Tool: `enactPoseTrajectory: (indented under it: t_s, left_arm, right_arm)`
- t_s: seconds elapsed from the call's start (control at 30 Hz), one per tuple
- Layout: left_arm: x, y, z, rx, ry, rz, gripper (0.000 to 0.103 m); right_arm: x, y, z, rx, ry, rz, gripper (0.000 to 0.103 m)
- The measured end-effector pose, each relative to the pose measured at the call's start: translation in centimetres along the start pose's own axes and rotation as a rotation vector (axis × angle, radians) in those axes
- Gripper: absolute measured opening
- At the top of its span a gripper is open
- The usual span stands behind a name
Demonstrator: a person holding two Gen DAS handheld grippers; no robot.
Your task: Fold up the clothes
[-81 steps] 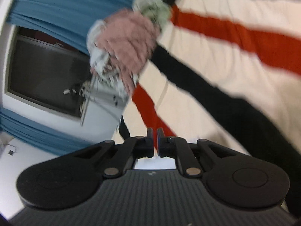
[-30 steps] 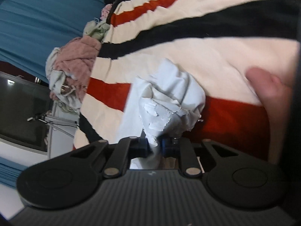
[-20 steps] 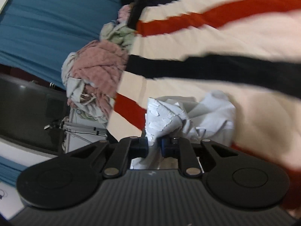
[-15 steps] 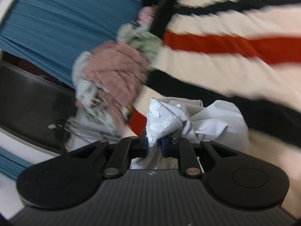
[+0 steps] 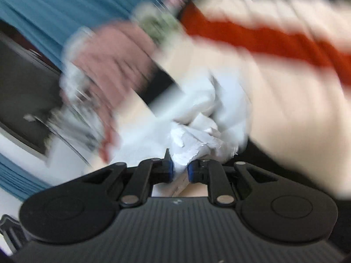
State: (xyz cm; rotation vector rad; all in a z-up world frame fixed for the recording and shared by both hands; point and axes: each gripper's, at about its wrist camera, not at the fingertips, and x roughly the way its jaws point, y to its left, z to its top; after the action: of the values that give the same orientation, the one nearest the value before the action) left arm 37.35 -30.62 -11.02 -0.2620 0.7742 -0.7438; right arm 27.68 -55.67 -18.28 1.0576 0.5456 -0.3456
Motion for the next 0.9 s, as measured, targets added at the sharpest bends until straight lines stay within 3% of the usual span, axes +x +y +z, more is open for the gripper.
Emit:
enactPoseTrajectory:
  t_s: [0.07,0.17,0.23,0.33,0.53,0.63,0.7,0.73,0.77,0.83,0.9]
  left_arm:
    - [1.9,1.4,-2.2,0.021,0.046,0.037,0.022]
    - [0.5,0.7,-2.0,0.048,0.064,0.061,0.023]
    - [-0.9,-0.1,-1.6,0.064,0.076,0.081,0.029]
    - [-5.3,-2.4,-0.9,0.093,0.051,0.089,0.031]
    - [-16.8,-7.7,-0.7,0.172,-0.05,0.09,0.046]
    - [-23.1,-10.6,-1.4,0.214,-0.114,0.093,0.062]
    - [-27.3,-12.5,-1.9,0.242,-0.156,0.095,0.088]
    - [-29.4,-13.4,-2.2,0.256,-0.178,0.096,0.093]
    - [-31.3,-14.2,-2.6,0.27,-0.202,0.1,0.101]
    - [-35.1,-15.7,-3.9,0.298,-0.24,0.102,0.103]
    - [-38.1,-17.0,-5.2,0.319,-0.246,0.106,0.103]
  right_arm:
    - [-0.2,-1.2,-1.0,0.02,0.01,0.01,0.028]
    - [-1.8,-1.3,-1.2,0.027,0.018,-0.013,0.03]
    - [-3.7,-0.4,-1.3,-0.001,0.036,-0.039,0.03]
    - [-8.2,1.9,-1.9,-0.089,0.018,-0.054,0.03]
    - [-17.4,6.5,-3.3,-0.269,-0.026,-0.073,0.03]
    - [-22.5,9.2,-4.5,-0.37,-0.077,-0.055,0.031]
    - [-25.7,10.9,-5.7,-0.442,-0.111,-0.059,0.033]
    - [-27.4,11.4,-6.3,-0.464,-0.128,-0.046,0.047]
    - [-29.1,11.8,-6.9,-0.483,-0.146,-0.031,0.071]
    - [-32.4,12.4,-8.2,-0.514,-0.189,-0.002,0.093]
    - [-34.8,12.7,-9.3,-0.541,-0.214,0.003,0.091]
